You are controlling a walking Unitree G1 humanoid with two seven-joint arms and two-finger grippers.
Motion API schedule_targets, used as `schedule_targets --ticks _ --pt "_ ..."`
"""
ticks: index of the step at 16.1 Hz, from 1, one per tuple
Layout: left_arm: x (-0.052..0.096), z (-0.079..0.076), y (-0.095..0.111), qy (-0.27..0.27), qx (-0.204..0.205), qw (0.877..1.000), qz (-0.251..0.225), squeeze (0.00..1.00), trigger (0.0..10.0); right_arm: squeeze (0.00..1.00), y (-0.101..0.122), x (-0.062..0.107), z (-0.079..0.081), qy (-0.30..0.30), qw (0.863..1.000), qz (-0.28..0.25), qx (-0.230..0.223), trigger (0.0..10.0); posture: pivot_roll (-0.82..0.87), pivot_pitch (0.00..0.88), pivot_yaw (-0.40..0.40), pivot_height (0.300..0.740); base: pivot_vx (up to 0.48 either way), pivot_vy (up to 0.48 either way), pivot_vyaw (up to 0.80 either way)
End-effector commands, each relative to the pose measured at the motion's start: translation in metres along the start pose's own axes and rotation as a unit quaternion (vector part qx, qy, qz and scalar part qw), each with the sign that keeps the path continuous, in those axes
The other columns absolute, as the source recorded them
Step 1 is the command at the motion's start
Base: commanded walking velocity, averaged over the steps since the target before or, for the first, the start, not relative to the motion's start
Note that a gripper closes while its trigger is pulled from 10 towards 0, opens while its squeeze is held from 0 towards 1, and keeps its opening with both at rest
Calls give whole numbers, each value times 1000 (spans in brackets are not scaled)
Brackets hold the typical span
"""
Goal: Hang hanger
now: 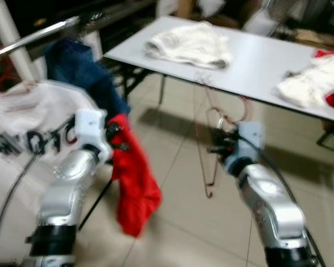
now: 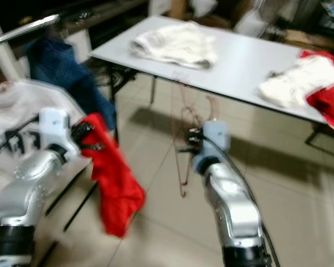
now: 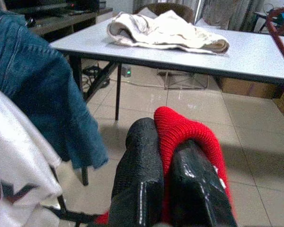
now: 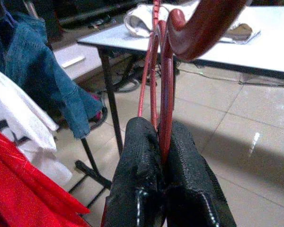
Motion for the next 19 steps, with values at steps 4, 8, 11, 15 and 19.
schedule_targets --ticks 4,8,11,15,19 --pt "-2 -14 5 -19 -15 1000 -14 0 10000 0 0 2 -14 -30 1000 -4 1 10000 -16 0 -31 740 308 0 0" --pt "-4 -11 9 -16 -14 1000 -20 0 10000 0 5 1 -16 -37 999 -13 5 10000 -17 0 -23 740 308 0 0" --pt "-5 -11 11 -15 -11 1000 -24 0 10000 0 6 0 -16 -36 999 -16 10 10000 -20 0 -19 740 308 0 0" --pt "-7 -11 12 -18 -12 999 -26 0 10000 0 6 -1 -16 -36 999 -19 12 10000 -23 0 -12 740 307 0 0" --pt "-9 -10 13 -20 -12 999 -27 0 10000 0 7 -2 -15 -35 999 -20 13 10000 -21 0 -10 740 308 0 0"
Point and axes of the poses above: a point about 5 cm out from each wrist's last joint towards the gripper, its own x axis pointing back from the gripper into the wrist, its own y axis along the axis of the wrist's last joint, z = x × y, the point moved 3 cm from there along -x, pointing out of the wrist towards the gripper, and after that the axes turned 6 degrees about -x, right-handed, at the moved point
